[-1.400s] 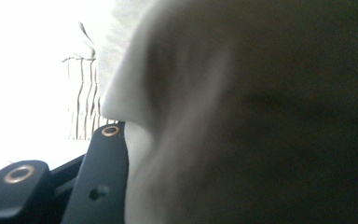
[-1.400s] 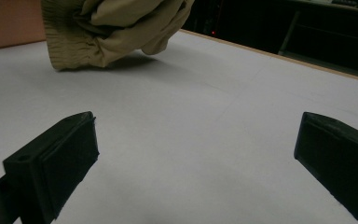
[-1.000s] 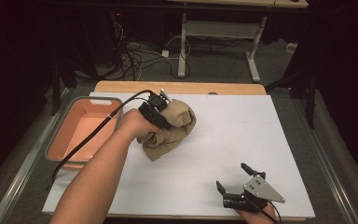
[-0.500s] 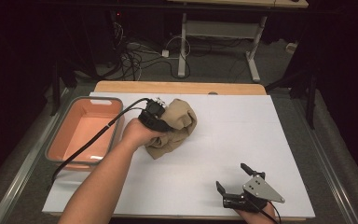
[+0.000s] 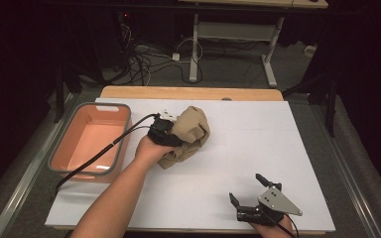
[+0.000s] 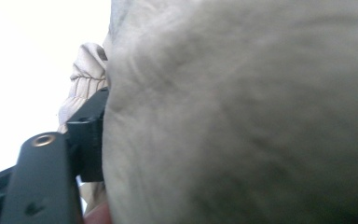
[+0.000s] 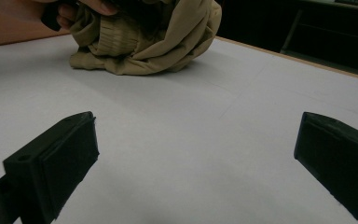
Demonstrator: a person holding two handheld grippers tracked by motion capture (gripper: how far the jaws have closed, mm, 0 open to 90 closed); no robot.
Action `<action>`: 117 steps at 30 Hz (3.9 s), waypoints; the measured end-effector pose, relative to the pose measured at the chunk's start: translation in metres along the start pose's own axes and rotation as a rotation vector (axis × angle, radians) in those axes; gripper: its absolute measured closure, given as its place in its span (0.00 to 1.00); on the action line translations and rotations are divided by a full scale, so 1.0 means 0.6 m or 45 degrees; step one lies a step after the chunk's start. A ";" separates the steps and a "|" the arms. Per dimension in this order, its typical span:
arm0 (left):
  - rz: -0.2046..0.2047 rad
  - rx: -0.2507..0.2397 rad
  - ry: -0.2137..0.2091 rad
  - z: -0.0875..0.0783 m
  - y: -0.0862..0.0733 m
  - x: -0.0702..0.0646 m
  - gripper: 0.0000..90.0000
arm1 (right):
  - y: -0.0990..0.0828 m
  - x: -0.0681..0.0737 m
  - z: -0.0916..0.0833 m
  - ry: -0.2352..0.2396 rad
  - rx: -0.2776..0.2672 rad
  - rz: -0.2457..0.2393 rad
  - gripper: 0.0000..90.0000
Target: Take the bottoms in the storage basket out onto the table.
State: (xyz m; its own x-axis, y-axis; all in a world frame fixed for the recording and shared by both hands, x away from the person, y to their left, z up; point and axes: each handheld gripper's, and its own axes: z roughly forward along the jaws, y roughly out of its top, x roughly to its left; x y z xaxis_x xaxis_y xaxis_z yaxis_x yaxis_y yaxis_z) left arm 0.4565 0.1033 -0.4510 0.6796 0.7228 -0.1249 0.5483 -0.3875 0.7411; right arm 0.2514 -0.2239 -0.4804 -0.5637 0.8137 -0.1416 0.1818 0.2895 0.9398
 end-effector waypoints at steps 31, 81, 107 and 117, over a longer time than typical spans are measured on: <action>0.012 0.051 -0.024 0.012 -0.016 0.002 0.00 | 0.002 0.000 0.002 0.008 -0.009 0.009 0.00; -0.013 -0.130 -0.131 -0.104 -0.110 -0.021 0.00 | 0.006 0.000 0.003 0.007 -0.018 0.028 0.00; 0.021 -0.366 -0.157 -0.165 -0.225 -0.065 0.00 | 0.006 0.000 0.008 0.003 -0.034 0.051 0.00; 0.030 -0.430 -0.172 -0.204 -0.264 -0.071 0.00 | 0.003 0.005 -0.001 -0.006 -0.055 0.058 0.00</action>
State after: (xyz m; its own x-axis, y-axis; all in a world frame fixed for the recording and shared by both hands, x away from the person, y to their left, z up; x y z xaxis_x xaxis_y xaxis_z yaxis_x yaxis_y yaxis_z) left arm 0.2810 0.2039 -0.4825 0.7609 0.6250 -0.1743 0.3550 -0.1762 0.9181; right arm 0.2497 -0.2215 -0.4790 -0.5517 0.8280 -0.1000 0.1720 0.2303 0.9578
